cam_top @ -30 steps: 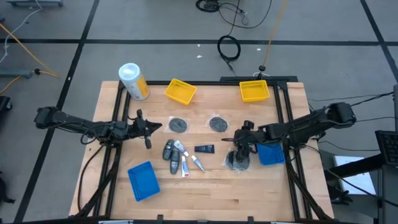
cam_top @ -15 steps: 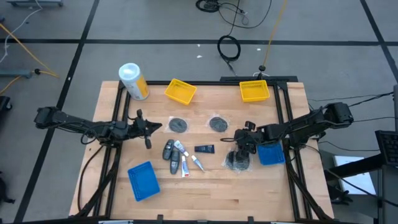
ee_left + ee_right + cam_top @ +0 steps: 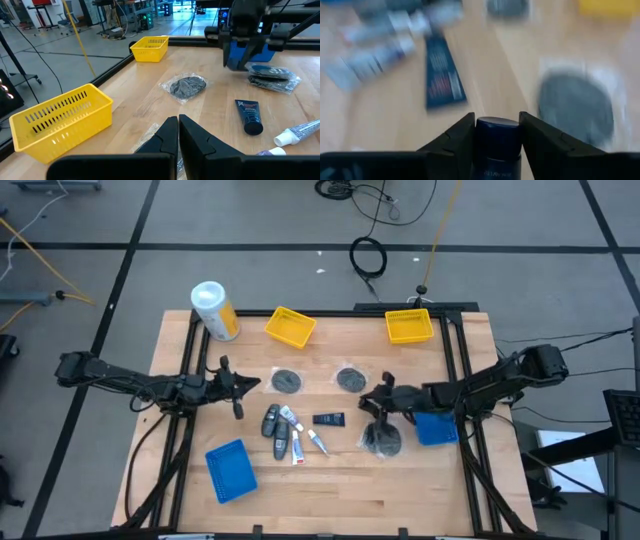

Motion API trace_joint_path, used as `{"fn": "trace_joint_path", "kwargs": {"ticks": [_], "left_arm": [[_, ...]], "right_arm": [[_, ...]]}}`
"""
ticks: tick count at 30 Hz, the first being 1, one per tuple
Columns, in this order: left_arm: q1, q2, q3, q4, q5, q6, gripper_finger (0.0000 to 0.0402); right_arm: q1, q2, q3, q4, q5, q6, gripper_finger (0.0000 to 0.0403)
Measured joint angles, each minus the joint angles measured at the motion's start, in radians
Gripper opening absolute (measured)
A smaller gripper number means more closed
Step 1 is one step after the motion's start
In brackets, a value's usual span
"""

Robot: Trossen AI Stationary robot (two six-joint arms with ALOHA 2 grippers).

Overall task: Pick & Place Travel size toiletries
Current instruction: Put the dark blue shaving cream into the right yellow bin

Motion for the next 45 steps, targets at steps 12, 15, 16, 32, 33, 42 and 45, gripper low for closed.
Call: {"fn": "trace_joint_path", "kwargs": {"ticks": [12, 15, 16, 32, 33, 42, 45], "left_arm": [[0.0, 0.0, 0.0, 0.012, 0.0, -0.005, 0.0017], [0.0, 0.0, 0.0, 0.018, 0.0, -0.006, 0.0017], [0.0, 0.0, 0.0, 0.022, 0.0, -0.008, 0.0017], [0.001, 0.001, 0.0, 0.024, -0.008, -0.031, 0.0017], [0.001, 0.0, 0.0, 0.024, -0.008, -0.031, 0.0017], [0.001, 0.001, 0.0, 0.024, -0.008, -0.031, 0.0017], [0.001, 0.001, 0.0, 0.024, -0.008, -0.033, 0.0017]], "right_arm": [[0.106, 0.0, -0.012, 0.522, 0.194, -0.251, 0.0128], [0.16, 0.0, 0.051, 0.519, 0.382, -0.375, 0.0127], [0.172, 0.0, 0.071, 0.519, 0.451, -0.416, 0.0127], [0.142, 0.088, 0.308, 0.183, 1.0, -0.62, 0.0128], [0.125, 0.073, 0.308, 0.178, 1.01, -0.646, 0.0128], [-0.155, -0.171, 0.308, -0.243, 0.748, -0.696, 0.0128], [-0.331, -0.251, 0.308, -0.422, 0.558, -0.659, 0.0128]]}}
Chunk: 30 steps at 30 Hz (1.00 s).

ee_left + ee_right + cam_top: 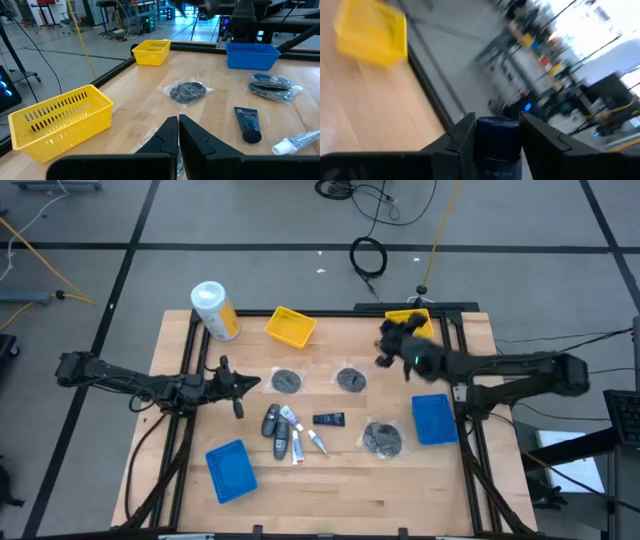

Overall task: Pick & Place Travel size toiletries
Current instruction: Put the dark blue shaving cream into the right yellow bin

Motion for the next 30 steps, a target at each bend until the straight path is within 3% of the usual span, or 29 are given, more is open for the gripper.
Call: {"fn": "trace_joint_path", "kwargs": {"ticks": [6, 11, 16, 19, 30], "left_arm": [[0.0, 0.0, 0.0, 0.006, -0.001, 0.007, 0.0017], [0.001, 0.0, 0.0, 0.046, -0.002, 0.03, 0.0017], [0.001, 0.0, 0.0, 0.056, -0.009, 0.063, 0.0017], [0.001, 0.0, 0.0, 0.056, -0.01, 0.064, 0.0017], [0.001, 0.0, 0.0, 0.051, -0.009, 0.04, 0.0017]], "right_arm": [[-0.365, -0.025, 0.0, -0.198, -0.38, -0.128, 0.0128], [-0.527, 0.072, 0.0, -0.181, -0.465, -0.376, 0.0128], [-0.59, 0.186, 0.0, -0.139, -0.56, -0.596, 0.0128], [-0.599, 0.253, 0.0, -0.117, -0.565, -0.657, 0.0128], [-0.599, 0.344, 0.0, -0.055, -0.587, -0.526, 0.0138]]}}
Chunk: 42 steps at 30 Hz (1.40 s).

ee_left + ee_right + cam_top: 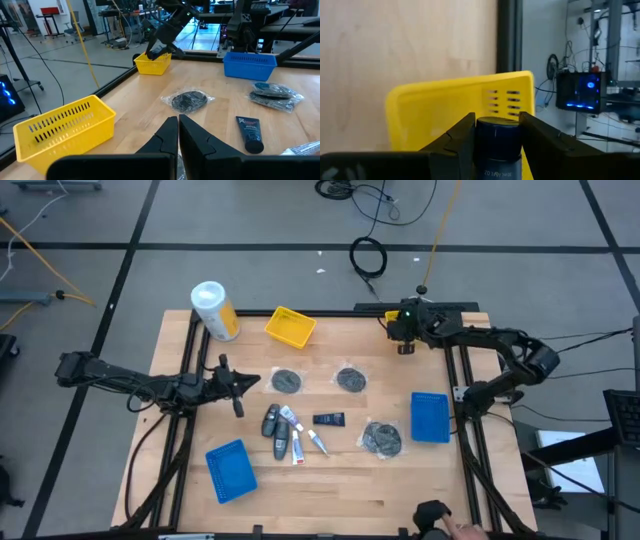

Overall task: Pick & Place Travel size toiletries
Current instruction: Put the dark blue shaving cream into the right yellow bin, then put the dark blue shave cream into the right yellow bin

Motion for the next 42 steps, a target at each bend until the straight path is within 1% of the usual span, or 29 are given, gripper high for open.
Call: {"fn": "trace_joint_path", "kwargs": {"ticks": [7, 10, 13, 15, 18, 19, 20, 21, 23, 27, 29, 30, 32, 36, 39, 42], "left_arm": [[0.0, 0.0, 0.0, 0.0, 0.0, -0.007, 0.0017], [0.0, 0.0, 0.0, 0.0, 0.0, -0.009, 0.0017], [0.0, 0.0, 0.0, 0.0, 0.0, -0.011, 0.0017], [0.0, 0.0, 0.0, 0.0, 0.001, -0.012, 0.0017], [0.0, 0.0, 0.0, -0.001, 0.001, -0.028, 0.0017], [0.0, 0.0, 0.0, -0.001, 0.001, -0.033, 0.0017], [0.0, 0.0, 0.0, -0.001, 0.001, -0.033, 0.0017], [0.0, 0.0, 0.0, -0.001, 0.001, -0.033, 0.0017], [0.0, 0.0, 0.0, -0.001, 0.001, -0.033, 0.0017], [0.0, 0.0, 0.0, 0.0, 0.001, -0.03, 0.0017], [0.0, 0.0, 0.0, 0.0, 0.002, -0.036, 0.0017], [0.0, 0.0, 0.0, 0.0, 0.002, -0.037, 0.0017], [0.0, 0.0, 0.0, 0.0, 0.002, -0.037, 0.0017], [0.0, 0.0, 0.0, 0.0, 0.002, -0.038, 0.0017], [0.0, 0.0, 0.0, 0.0, 0.002, -0.038, 0.0017], [0.0, 0.0, 0.0, 0.0, 0.002, -0.04, 0.0017]], "right_arm": [[0.0, 0.0, 0.0, -0.009, -0.049, -0.003, 0.019], [0.0, 0.0, 0.0, -0.006, -0.053, -0.049, 0.0193], [0.0, 0.0, 0.0, 0.011, -0.046, -0.091, 0.0184], [0.012, -0.006, 0.0, 0.036, 0.008, -0.095, 0.0177], [0.066, -0.047, 0.0, 0.064, 0.168, -0.048, 0.0165], [0.091, -0.068, 0.0, 0.061, 0.188, -0.021, 0.0161], [0.117, -0.094, 0.0, 0.048, 0.181, 0.014, 0.0158], [0.144, -0.123, 0.0, 0.042, 0.15, 0.06, 0.0155], [0.208, -0.176, 0.0, 0.053, 0.044, 0.191, 0.0151], [0.342, -0.23, 0.0, 0.066, -0.207, 0.504, 0.0146], [0.415, -0.233, -0.007, 0.066, -0.292, 0.594, 0.0146], [0.453, -0.233, -0.014, 0.066, -0.316, 0.615, 0.0146], [0.538, -0.223, -0.04, 0.091, -0.337, 0.646, 0.015], [0.695, -0.167, -0.123, 0.274, -0.339, 0.741, 0.0165], [0.782, -0.091, -0.168, 0.431, -0.338, 0.804, 0.019], [0.828, 0.006, -0.175, 0.555, -0.335, 0.849, 0.0224]]}}
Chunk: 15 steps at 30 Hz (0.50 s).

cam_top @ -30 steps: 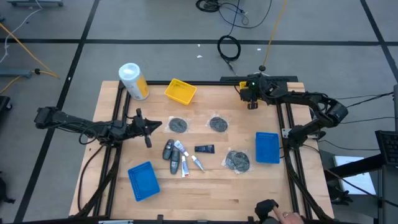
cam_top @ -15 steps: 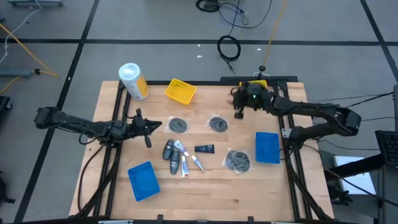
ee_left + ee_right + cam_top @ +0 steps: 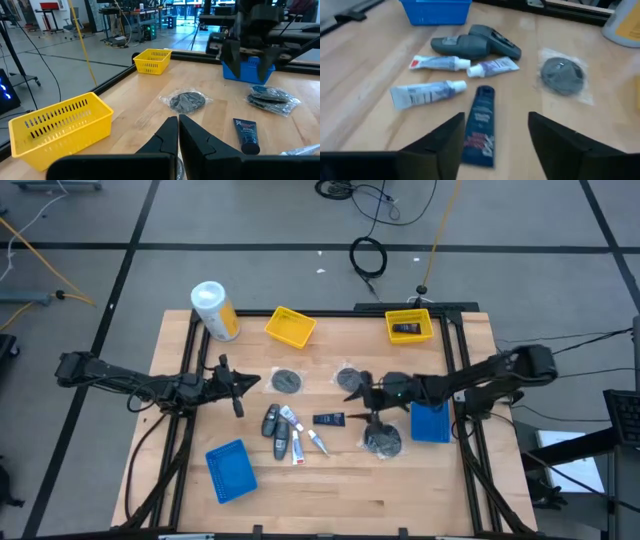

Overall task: Pick & Place Travel size toiletries
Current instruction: Put the dark blue shave cream into the right yellow bin

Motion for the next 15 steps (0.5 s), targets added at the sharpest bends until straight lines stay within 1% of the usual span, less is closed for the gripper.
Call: {"fn": "trace_joint_path", "kwargs": {"ticks": [4, 7, 9, 11, 15], "left_arm": [[0.0, 0.0, 0.0, 0.001, 0.0, 0.0, 0.0017], [0.0, 0.0, 0.0, -0.001, 0.0, 0.0, 0.0017], [0.0, 0.0, 0.0, -0.002, 0.0, -0.004, 0.0017], [0.0, 0.0, 0.0, -0.006, 0.0, -0.009, 0.0017], [0.0, 0.009, 0.0, -0.022, 0.0, -0.012, 0.0017]], "right_arm": [[0.017, 0.153, 0.018, 0.161, 0.012, 0.023, 0.0271], [0.016, 0.27, 0.041, 0.259, 0.08, 0.034, 0.0294], [0.013, 0.331, 0.065, 0.302, 0.107, 0.045, 0.0299], [0.005, 0.378, 0.091, 0.316, 0.097, 0.072, 0.0298], [0.005, 0.454, 0.153, 0.307, 0.024, 0.116, 0.0289]]}}
